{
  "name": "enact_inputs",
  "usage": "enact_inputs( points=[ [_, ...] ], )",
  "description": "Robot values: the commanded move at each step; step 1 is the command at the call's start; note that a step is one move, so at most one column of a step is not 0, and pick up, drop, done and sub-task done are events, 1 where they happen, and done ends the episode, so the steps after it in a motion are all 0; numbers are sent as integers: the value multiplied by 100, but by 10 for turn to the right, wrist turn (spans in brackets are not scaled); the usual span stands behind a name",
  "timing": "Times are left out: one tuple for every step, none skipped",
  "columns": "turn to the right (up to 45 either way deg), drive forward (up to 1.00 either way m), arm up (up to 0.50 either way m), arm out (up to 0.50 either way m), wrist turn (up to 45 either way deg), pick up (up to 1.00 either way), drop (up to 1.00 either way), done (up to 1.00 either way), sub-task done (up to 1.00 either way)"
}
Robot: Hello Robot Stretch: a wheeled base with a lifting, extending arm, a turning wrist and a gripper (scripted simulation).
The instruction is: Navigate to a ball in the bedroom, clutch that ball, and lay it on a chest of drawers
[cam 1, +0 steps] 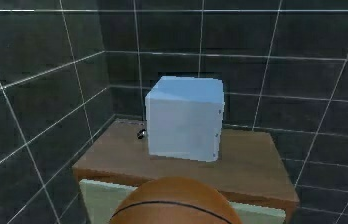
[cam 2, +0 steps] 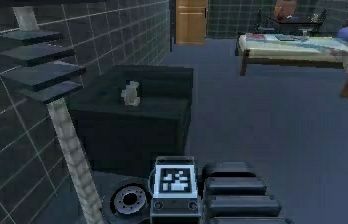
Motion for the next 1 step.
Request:
enact_inputs(
  points=[
    [210,0,0,0,0,0,0,0,0]
  ],
)
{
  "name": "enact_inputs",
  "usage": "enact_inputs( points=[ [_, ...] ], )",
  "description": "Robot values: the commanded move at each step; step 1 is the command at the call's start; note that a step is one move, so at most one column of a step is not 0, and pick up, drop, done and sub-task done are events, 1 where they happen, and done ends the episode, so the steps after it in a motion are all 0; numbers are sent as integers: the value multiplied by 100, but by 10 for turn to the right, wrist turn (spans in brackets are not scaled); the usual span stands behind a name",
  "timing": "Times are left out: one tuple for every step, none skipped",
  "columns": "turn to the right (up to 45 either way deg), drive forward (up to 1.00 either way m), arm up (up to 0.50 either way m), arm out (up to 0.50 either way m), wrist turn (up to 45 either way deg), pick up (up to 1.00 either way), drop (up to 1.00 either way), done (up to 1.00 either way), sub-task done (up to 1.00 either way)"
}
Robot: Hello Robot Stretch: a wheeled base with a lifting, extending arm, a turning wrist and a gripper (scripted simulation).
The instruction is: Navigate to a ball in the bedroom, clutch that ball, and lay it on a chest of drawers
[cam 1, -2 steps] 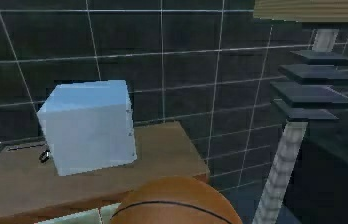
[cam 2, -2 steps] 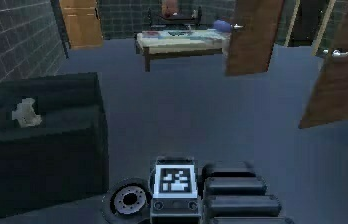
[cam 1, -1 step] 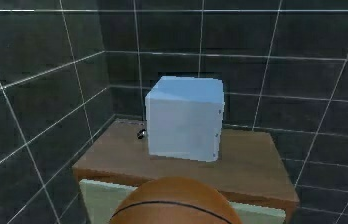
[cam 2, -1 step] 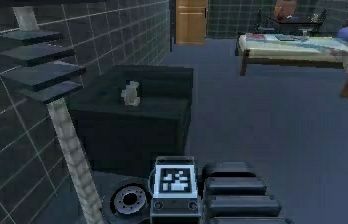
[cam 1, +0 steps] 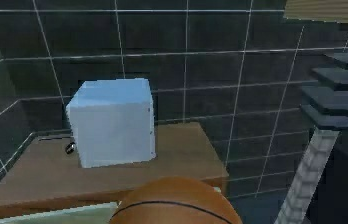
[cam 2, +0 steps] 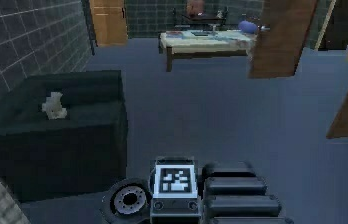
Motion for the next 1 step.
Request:
enact_inputs(
  points=[
    [-210,0,0,0,0,0,0,0,0]
  ],
)
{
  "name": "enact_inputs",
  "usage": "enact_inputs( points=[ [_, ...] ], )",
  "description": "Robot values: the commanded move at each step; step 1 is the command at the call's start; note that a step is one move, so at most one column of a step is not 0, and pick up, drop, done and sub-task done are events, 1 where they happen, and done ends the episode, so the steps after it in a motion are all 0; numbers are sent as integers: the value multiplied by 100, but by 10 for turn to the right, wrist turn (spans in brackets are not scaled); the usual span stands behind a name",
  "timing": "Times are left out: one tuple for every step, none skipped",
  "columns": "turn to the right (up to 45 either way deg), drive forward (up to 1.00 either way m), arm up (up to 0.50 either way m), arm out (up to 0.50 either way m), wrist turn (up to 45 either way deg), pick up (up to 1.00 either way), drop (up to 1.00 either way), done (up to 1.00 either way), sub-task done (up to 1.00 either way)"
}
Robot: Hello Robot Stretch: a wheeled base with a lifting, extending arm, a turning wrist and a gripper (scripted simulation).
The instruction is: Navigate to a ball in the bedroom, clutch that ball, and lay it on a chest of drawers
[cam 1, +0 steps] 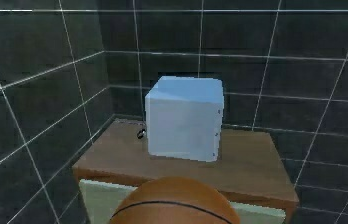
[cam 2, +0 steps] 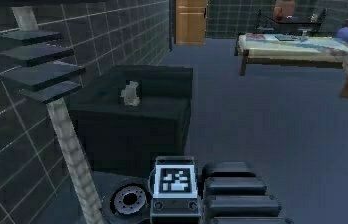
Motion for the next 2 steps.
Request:
enact_inputs(
  points=[
    [180,0,0,0,0,0,0,0,0],
    [60,0,0,0,0,0,0,0,0]
  ],
)
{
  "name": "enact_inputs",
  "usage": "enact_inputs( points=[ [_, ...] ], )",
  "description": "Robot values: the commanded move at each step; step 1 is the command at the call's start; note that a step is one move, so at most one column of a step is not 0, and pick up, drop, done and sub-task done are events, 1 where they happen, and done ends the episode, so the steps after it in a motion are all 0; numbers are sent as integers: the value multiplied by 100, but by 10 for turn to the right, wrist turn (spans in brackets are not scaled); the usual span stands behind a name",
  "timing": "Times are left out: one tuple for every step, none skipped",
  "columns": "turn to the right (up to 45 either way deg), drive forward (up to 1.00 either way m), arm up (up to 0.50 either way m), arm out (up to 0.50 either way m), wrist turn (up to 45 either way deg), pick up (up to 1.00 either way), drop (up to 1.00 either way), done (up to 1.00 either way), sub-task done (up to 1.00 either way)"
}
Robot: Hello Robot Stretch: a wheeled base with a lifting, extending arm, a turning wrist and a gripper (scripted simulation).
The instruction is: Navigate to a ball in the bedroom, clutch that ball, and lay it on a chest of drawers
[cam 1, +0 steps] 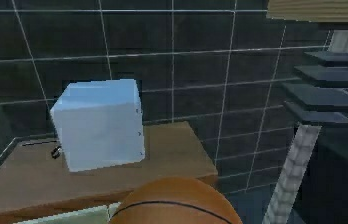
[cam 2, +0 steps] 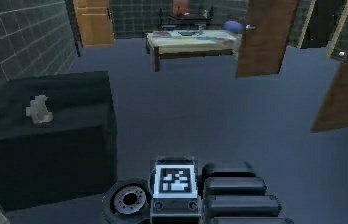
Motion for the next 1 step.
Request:
enact_inputs(
  points=[
    [0,35,0,0,0,0,0,0,0]
  ],
)
